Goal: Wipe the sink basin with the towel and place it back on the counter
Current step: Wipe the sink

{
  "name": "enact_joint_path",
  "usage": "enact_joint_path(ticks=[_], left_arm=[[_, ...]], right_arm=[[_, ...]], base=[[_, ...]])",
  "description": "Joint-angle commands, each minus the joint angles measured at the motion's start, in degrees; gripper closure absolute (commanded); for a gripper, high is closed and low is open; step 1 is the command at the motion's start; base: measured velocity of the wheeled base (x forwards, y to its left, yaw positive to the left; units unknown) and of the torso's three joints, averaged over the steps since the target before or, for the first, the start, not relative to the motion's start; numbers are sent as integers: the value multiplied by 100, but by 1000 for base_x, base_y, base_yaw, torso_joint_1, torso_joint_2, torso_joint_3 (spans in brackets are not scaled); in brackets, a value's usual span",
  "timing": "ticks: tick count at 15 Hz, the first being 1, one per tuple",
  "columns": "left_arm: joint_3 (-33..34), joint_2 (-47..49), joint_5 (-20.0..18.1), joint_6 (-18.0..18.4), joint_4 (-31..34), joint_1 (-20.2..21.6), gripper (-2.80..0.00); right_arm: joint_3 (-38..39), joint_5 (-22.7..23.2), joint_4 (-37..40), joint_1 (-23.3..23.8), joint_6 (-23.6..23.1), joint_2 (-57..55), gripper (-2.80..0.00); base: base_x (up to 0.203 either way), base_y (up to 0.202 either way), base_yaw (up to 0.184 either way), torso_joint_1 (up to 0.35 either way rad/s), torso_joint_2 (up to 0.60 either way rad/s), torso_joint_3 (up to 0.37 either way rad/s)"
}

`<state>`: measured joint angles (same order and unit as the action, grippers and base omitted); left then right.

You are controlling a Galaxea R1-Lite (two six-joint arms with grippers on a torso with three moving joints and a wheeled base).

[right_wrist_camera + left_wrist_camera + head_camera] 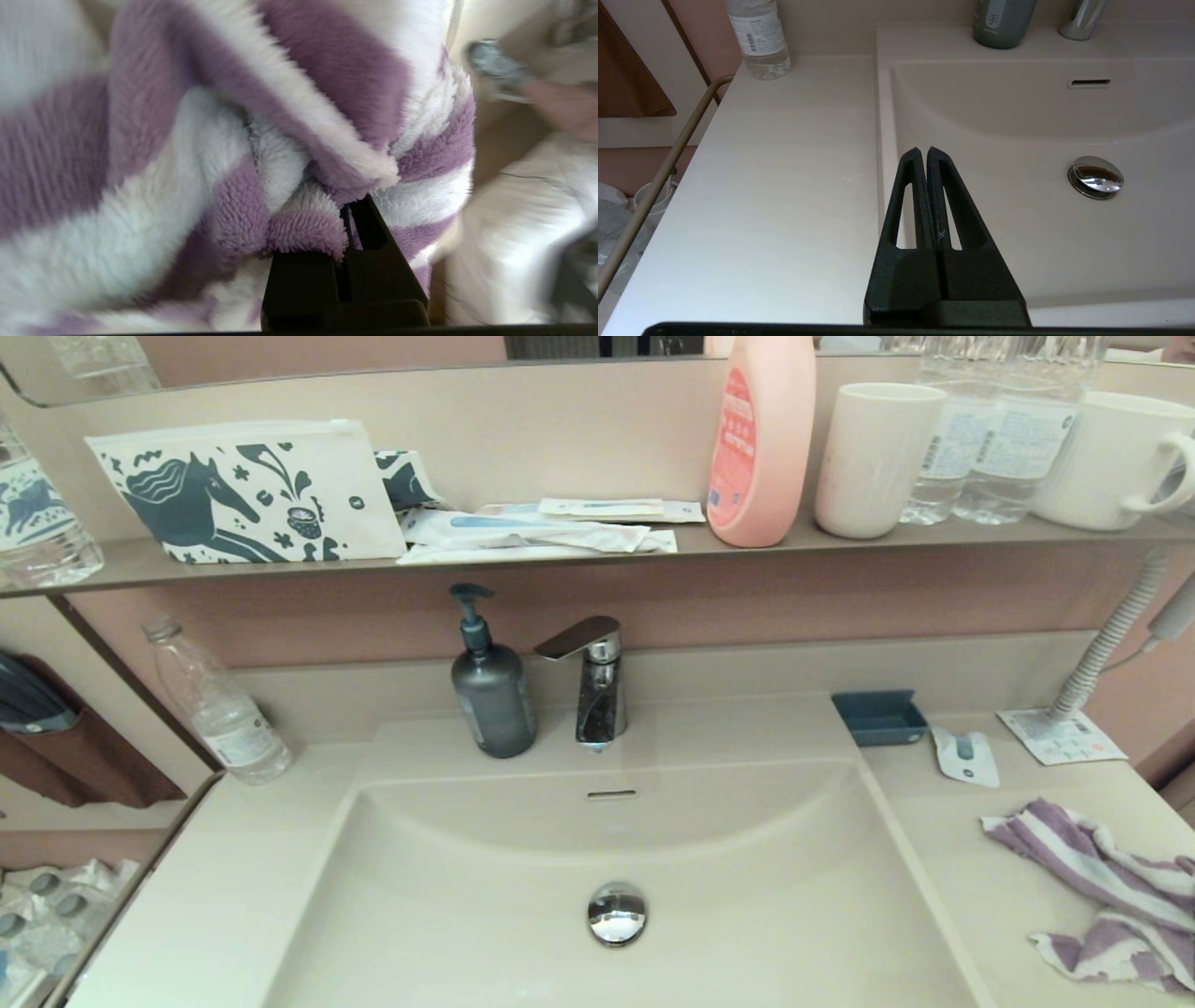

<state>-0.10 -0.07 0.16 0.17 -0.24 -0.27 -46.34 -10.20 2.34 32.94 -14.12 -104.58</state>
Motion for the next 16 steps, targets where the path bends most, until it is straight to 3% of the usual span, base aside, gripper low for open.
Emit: enact_joint_path(ticks=[1, 5, 11, 13, 16], left_arm=[[1, 7, 2, 1, -2, 0, 0], [1, 7, 2, 1, -2, 0, 0], [1, 7, 2, 1, -2, 0, 0], [1, 7, 2, 1, -2, 0, 0], [1, 7, 2, 1, -2, 0, 0]], right_arm=[[-228, 229, -6, -188, 493, -154, 0], [-380, 435, 11, -1268, 1678, 117, 0], [-116, 127, 716, -3581, 3200, 461, 0], [420, -67, 764, -4067, 3479, 567, 0], [1222, -236, 750, -4262, 3498, 880, 0]], base=[[0, 0, 0, 0, 0, 0], [0, 0, 0, 0, 0, 0], [0, 0, 0, 0, 0, 0], [0, 0, 0, 0, 0, 0], [0, 0, 0, 0, 0, 0]])
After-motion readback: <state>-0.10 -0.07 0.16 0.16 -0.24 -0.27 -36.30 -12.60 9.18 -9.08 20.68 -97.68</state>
